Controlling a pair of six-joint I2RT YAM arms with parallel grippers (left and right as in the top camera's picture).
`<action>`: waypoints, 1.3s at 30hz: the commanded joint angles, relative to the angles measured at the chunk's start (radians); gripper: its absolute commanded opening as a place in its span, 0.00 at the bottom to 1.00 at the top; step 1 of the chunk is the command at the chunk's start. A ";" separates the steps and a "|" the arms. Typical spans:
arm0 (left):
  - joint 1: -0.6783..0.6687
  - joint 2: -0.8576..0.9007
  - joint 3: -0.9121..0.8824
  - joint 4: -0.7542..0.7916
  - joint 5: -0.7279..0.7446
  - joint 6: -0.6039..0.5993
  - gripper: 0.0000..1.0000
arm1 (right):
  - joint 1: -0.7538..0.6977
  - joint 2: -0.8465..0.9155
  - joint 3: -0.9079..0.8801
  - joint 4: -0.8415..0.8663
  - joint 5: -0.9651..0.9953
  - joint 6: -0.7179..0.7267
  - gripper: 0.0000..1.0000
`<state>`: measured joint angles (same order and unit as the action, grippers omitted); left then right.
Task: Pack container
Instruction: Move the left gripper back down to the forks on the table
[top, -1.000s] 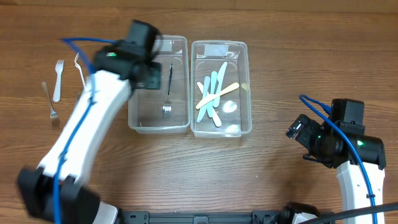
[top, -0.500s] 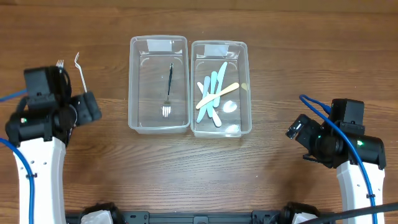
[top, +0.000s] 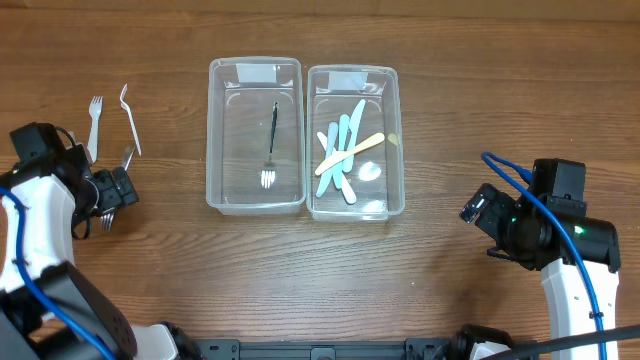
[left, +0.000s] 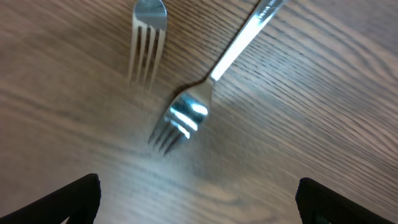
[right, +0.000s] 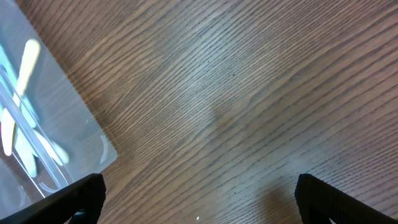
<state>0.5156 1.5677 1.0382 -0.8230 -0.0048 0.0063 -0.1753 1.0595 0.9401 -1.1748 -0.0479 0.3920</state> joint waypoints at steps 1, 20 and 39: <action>0.002 0.076 -0.003 0.047 0.021 0.078 1.00 | 0.003 -0.003 0.002 0.003 0.002 -0.004 1.00; 0.000 0.294 -0.003 0.201 0.051 0.241 0.95 | 0.003 -0.003 0.002 0.003 0.002 -0.004 1.00; 0.000 0.306 -0.003 0.199 0.085 0.240 0.19 | 0.003 -0.003 0.002 0.003 0.003 -0.004 1.00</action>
<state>0.5171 1.8248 1.0443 -0.6128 0.0391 0.2428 -0.1749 1.0595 0.9401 -1.1744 -0.0479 0.3916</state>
